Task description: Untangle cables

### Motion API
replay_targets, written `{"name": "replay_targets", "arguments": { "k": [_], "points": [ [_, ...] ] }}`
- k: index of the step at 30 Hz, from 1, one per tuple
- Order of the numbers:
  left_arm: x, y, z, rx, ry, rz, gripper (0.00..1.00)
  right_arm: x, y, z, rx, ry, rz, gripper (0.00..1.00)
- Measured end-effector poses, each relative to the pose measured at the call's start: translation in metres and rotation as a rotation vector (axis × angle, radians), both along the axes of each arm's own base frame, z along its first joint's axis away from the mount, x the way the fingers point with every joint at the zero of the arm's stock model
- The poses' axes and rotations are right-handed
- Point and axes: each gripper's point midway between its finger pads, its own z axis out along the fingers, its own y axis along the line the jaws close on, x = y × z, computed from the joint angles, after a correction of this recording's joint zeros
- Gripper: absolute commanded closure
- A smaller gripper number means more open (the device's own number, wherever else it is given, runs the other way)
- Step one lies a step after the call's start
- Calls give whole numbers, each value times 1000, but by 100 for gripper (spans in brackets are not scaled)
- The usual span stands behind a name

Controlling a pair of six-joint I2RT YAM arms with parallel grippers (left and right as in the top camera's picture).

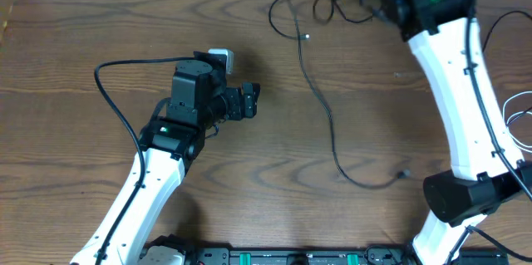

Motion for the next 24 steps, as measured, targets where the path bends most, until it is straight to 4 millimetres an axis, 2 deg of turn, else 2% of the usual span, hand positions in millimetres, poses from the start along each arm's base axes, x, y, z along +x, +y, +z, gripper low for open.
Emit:
{"name": "replay_targets", "arguments": {
  "k": [3, 6, 9, 13, 16, 18, 21, 24],
  "points": [
    [-2, 0, -2, 3, 13, 0, 11, 22, -40, 43, -9, -160, -143, 99],
    [-2, 1, -2, 3, 13, 0, 10, 39, -89, 76, -24, -287, -289, 99],
    [-2, 0, -2, 3, 13, -1, 11, 50, -138, 94, -38, -363, -415, 99],
    [-2, 0, -2, 3, 12, 0, 10, 54, -183, 105, -50, -406, -519, 99],
    [-1, 0, -1, 1, 7, 0, 10, 56, -199, 103, -60, -403, -558, 99],
    [0, 0, 0, 0, 2, 0, 10, 58, -199, 96, -69, -380, -560, 99],
    [0, 0, 0, -1, -1, 0, 10, 66, -196, 69, -94, -306, -549, 99],
    [0, 0, 0, -1, -1, 0, 10, 79, -192, 28, -129, -201, -535, 99]
  ]
}}
